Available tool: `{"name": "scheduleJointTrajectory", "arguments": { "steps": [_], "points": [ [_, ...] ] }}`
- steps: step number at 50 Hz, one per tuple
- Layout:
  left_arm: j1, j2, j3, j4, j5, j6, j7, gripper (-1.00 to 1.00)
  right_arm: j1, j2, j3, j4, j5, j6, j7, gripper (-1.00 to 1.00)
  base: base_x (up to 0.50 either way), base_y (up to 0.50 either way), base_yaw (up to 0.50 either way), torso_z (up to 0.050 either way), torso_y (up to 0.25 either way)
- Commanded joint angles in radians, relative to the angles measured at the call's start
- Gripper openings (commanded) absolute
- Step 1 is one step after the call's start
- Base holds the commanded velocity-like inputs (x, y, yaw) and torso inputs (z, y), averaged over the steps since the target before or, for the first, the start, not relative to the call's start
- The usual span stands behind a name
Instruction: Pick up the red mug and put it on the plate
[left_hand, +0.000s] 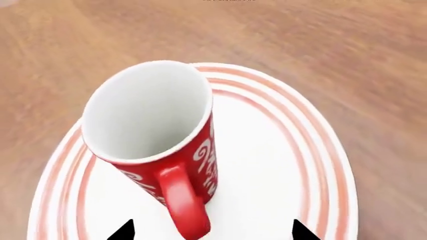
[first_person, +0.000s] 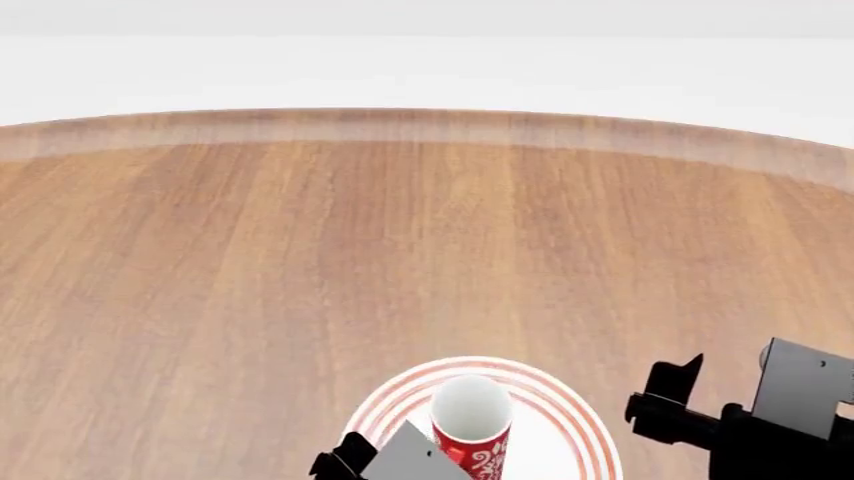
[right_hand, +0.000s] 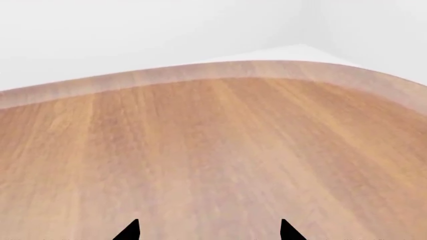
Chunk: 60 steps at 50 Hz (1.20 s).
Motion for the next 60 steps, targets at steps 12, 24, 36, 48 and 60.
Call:
{"name": "scheduleJointTrajectory", "arguments": {
  "steps": [12,24,36,48,60],
  "points": [
    [-0.023,-0.268,0.040,0.606,0.014,-0.135,-0.303,1.00,0.006,-0.024,0.011,0.038,-0.015,-0.021,-0.028,1.00,0.00,0.00,0.00,0.000,0.000],
    [-0.031,-0.419,0.040,0.829,0.017,-0.121,-0.355,1.00,0.010,-0.029,-0.003,0.045,-0.018,-0.025,-0.025,1.00,0.00,0.00,0.00,0.000,0.000],
    [-0.108,-0.606,-0.110,0.992,-0.041,0.005,-0.375,1.00,0.010,-0.030,-0.026,-0.034,-0.013,0.021,-0.013,1.00,0.00,0.00,0.00,0.000,0.000],
    [-0.053,-0.589,-0.213,0.943,0.106,0.151,-0.646,1.00,-0.073,-0.025,-0.072,-0.315,-0.013,0.043,0.008,1.00,0.00,0.00,0.00,0.000,0.000],
    [-0.034,-0.571,-0.247,0.903,0.185,0.209,-0.720,1.00,-0.163,-0.011,-0.161,-0.547,-0.075,-0.009,0.029,1.00,0.00,0.00,0.00,0.000,0.000]
  ]
}}
